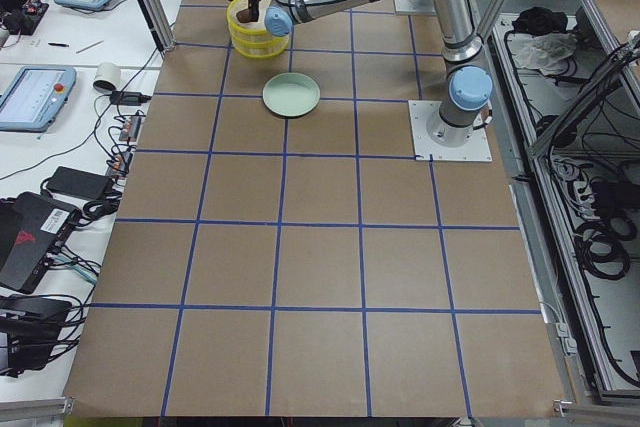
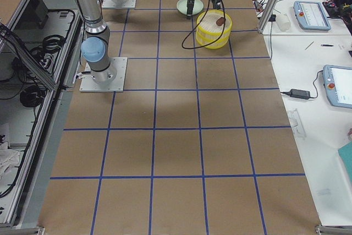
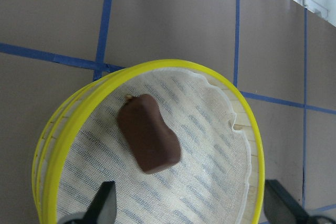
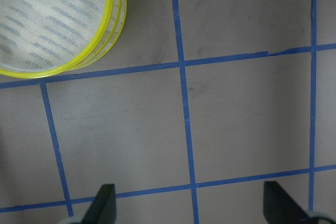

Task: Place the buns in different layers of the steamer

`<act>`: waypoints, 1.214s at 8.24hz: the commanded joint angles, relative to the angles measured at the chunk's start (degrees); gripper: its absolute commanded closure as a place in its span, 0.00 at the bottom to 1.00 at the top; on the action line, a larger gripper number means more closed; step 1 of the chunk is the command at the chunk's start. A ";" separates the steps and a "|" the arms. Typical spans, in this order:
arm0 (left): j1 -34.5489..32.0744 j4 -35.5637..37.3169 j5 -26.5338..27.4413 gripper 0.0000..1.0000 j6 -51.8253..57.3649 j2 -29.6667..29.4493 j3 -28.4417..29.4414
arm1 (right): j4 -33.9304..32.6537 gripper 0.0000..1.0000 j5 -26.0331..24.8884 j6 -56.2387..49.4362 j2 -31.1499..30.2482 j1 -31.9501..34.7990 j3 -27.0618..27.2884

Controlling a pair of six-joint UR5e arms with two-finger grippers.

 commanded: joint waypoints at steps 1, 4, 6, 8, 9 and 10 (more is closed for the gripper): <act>-0.13 -0.61 -0.82 0.00 -0.49 1.60 0.41 | -0.15 0.00 -0.17 0.44 0.07 -0.20 0.00; 3.98 -17.08 8.97 0.00 13.96 7.65 1.12 | -0.49 0.00 -0.17 -0.27 0.07 -0.38 -0.01; 8.99 -29.74 18.70 0.00 24.88 13.01 1.12 | -1.46 0.00 -0.17 -0.53 0.16 -0.38 -0.09; 10.41 -39.86 26.41 0.00 29.74 18.37 1.12 | -2.70 0.00 -0.08 -1.32 0.16 -0.38 0.00; 11.03 -43.30 26.77 0.00 29.84 20.31 1.03 | -2.70 0.00 -0.08 -1.15 0.07 -0.38 0.00; 12.25 -47.08 29.73 0.00 31.58 22.16 0.51 | -2.78 0.00 -0.08 -1.23 0.07 -0.38 0.00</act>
